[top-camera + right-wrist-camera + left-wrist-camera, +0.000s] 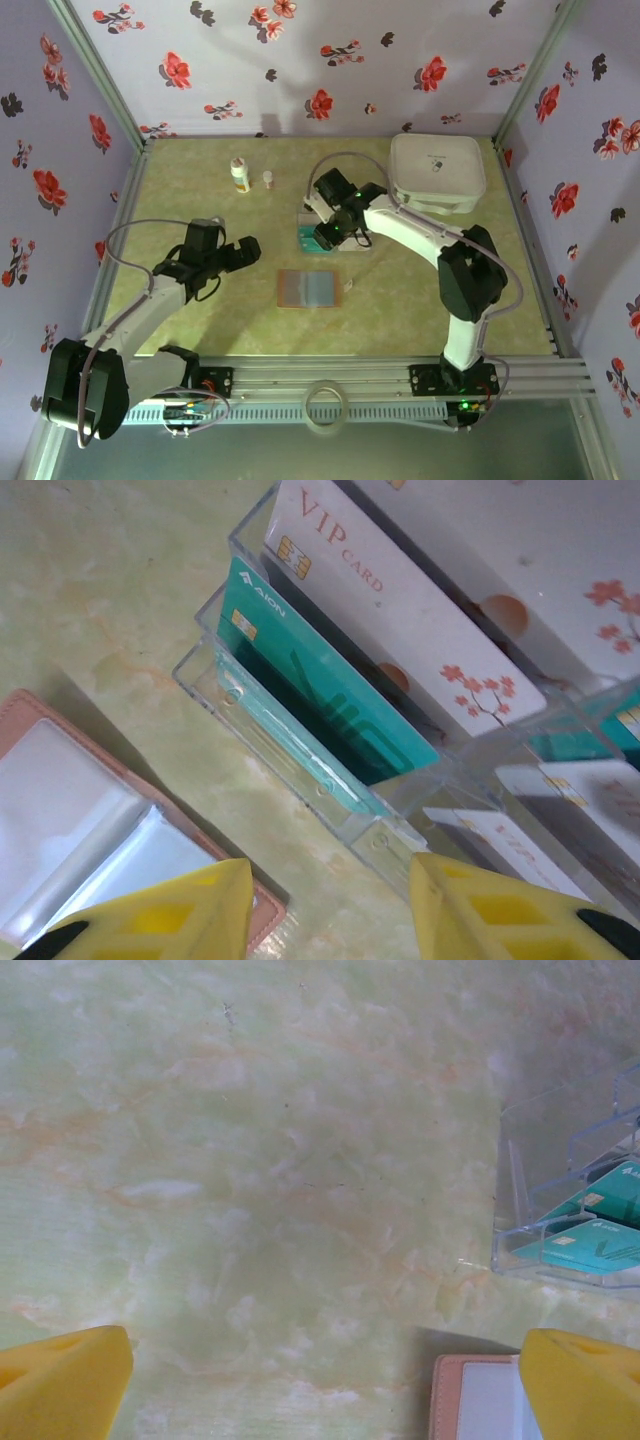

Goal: Put the credit cards into the card holder

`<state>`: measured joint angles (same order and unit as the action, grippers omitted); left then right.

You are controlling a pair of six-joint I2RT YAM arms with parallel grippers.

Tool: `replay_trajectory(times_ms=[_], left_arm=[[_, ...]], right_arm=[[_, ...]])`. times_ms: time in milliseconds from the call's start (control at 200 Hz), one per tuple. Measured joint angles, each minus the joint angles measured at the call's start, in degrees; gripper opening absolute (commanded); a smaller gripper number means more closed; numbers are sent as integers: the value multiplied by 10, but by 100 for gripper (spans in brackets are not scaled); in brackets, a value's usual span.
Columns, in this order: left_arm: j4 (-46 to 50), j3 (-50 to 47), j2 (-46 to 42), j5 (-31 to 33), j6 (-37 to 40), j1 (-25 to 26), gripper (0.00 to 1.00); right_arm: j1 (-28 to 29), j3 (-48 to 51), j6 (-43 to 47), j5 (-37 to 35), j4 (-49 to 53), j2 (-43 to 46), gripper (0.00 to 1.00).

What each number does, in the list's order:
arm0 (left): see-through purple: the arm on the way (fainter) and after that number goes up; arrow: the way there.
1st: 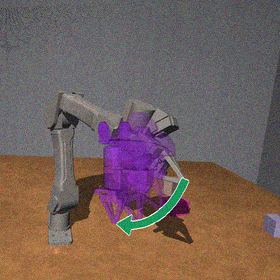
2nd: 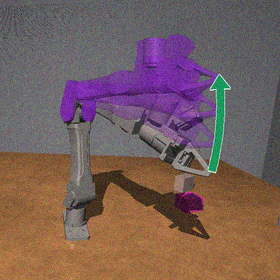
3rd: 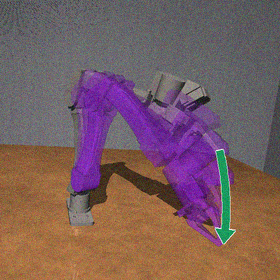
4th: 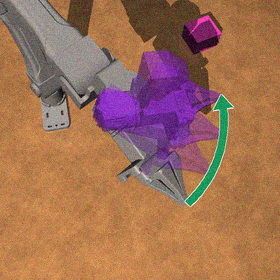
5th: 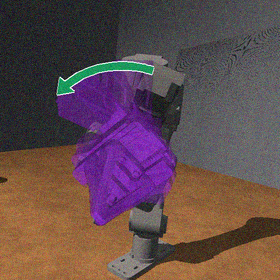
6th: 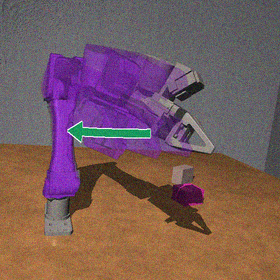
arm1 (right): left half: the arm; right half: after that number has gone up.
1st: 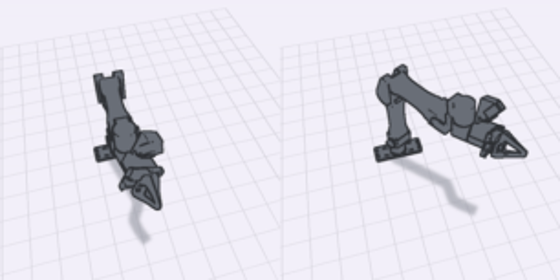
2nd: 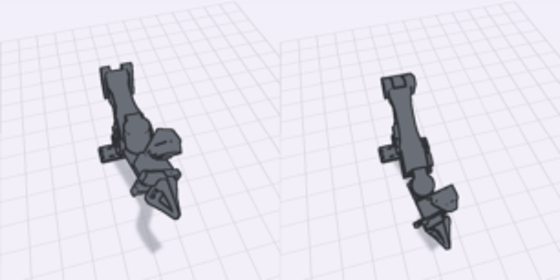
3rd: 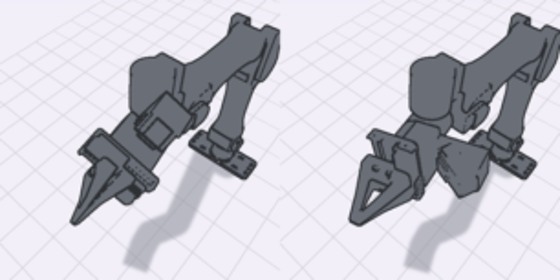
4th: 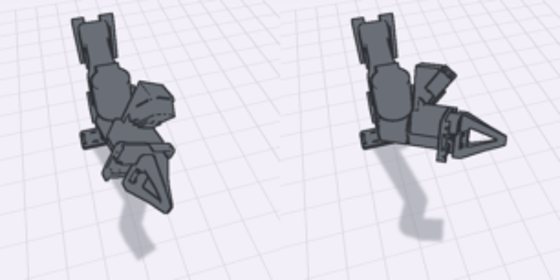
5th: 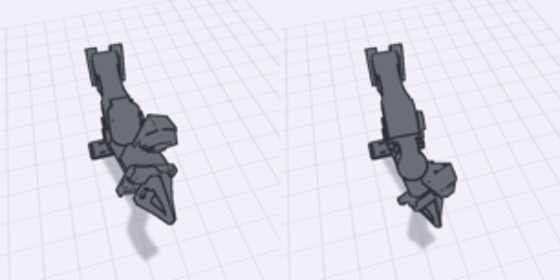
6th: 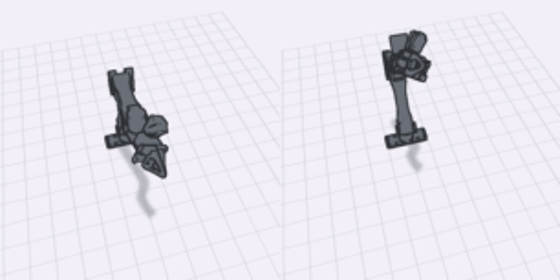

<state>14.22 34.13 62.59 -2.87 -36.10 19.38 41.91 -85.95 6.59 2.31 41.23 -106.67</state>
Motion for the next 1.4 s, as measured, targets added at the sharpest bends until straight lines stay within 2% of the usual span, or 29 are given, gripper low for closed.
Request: replay_trajectory(times_ms=[395, 1045, 1400], left_arm=[[0, -15, -1, -4, 0, -7, 100], [-10, -31, -1, -9, 0, -10, 100], [-16, -33, -1, -9, -2, -10, 100]], right_arm=[[36, -70, 50, -54, 24, -84, 41], [49, -88, 96, -109, 30, -123, 39], [50, -92, 122, -114, 39, -133, 23]])
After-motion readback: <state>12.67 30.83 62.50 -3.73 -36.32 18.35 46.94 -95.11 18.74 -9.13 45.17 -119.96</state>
